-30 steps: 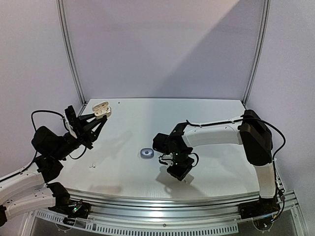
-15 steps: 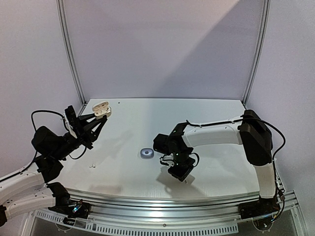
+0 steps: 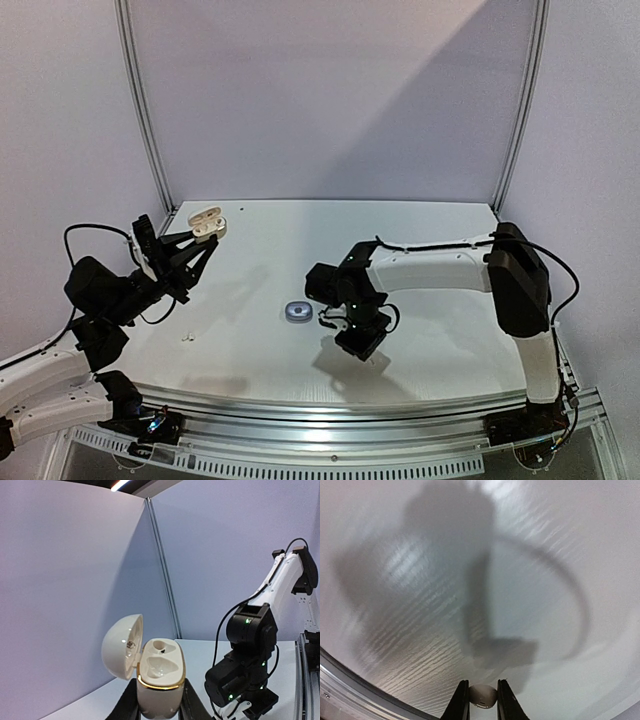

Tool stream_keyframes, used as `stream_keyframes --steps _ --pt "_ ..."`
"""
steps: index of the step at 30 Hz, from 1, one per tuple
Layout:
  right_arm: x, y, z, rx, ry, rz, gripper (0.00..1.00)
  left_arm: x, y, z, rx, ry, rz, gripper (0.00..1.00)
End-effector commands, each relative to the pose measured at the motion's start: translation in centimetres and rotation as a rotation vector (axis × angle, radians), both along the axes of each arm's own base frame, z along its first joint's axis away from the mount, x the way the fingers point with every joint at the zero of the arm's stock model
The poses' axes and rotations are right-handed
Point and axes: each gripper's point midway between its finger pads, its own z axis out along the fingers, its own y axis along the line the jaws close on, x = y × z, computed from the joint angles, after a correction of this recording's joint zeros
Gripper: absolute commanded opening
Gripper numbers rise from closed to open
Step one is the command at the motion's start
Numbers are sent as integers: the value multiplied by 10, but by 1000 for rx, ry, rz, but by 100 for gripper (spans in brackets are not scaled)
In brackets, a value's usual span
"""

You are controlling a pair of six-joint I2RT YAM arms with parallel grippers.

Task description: Insert the wireless bluetooth earbuds into the charging case

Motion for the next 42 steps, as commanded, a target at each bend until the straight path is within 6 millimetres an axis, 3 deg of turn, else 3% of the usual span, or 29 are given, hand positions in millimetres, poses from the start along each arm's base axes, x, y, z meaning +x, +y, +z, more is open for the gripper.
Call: stream_keyframes --steps 1,4,8,11,17,21,25,33,39,42 --pt "38 27 47 83 -158 0 0 3 0 5 0 5 7 0" --pt "62 55 102 220 -283 -10 0 5 0 12 -2 3 15 0" --pt "86 92 200 498 -457 -27 0 9 -1 16 0 8 21 0" --pt "90 111 276 740 -579 -30 0 12 -3 18 1 14 23 0" --pt "62 144 402 1168 -771 105 0 11 -8 16 11 -17 -2 0" --pt "42 154 452 1374 -789 172 0 15 -14 20 26 -11 -12 0" --pt "23 157 481 1481 -795 290 0 20 -23 35 67 31 -39 0" --pt "14 139 522 1554 -922 476 0 32 -27 49 163 31 2 0" --pt "23 147 502 1510 -928 451 0 34 -34 51 128 -7 -33 0" --pt "22 151 498 1489 -986 399 0 38 -27 62 72 -45 -16 0"
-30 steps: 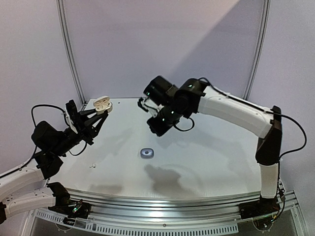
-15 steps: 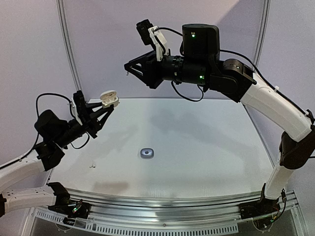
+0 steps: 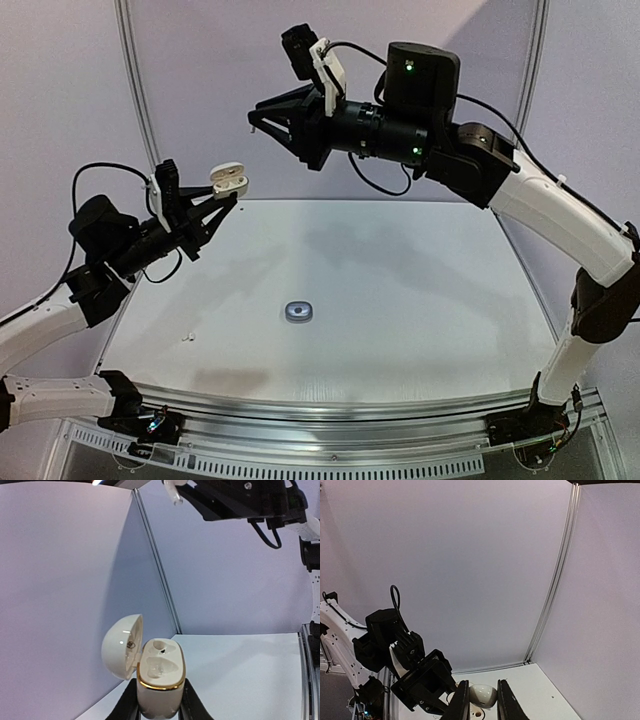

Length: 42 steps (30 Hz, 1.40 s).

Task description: Insert the wireless bluetooth earbuds into the charging case

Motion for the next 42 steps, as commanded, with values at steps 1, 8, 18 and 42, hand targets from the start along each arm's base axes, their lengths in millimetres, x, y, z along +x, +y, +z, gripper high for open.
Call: stream_keyframes --steps 1,8,18,42 --pt "-4 1 3 28 -34 -77 0 3 7 15 -73 -46 7 0" --pt "-18 12 -9 -11 -67 -54 0 -13 11 14 -64 -37 -33 0" --pt "-23 35 -21 -26 -119 -110 0 -25 15 15 -71 -60 -48 0" --pt "-36 56 -63 -140 -123 -55 0 -48 9 10 -2 -234 -86 0"
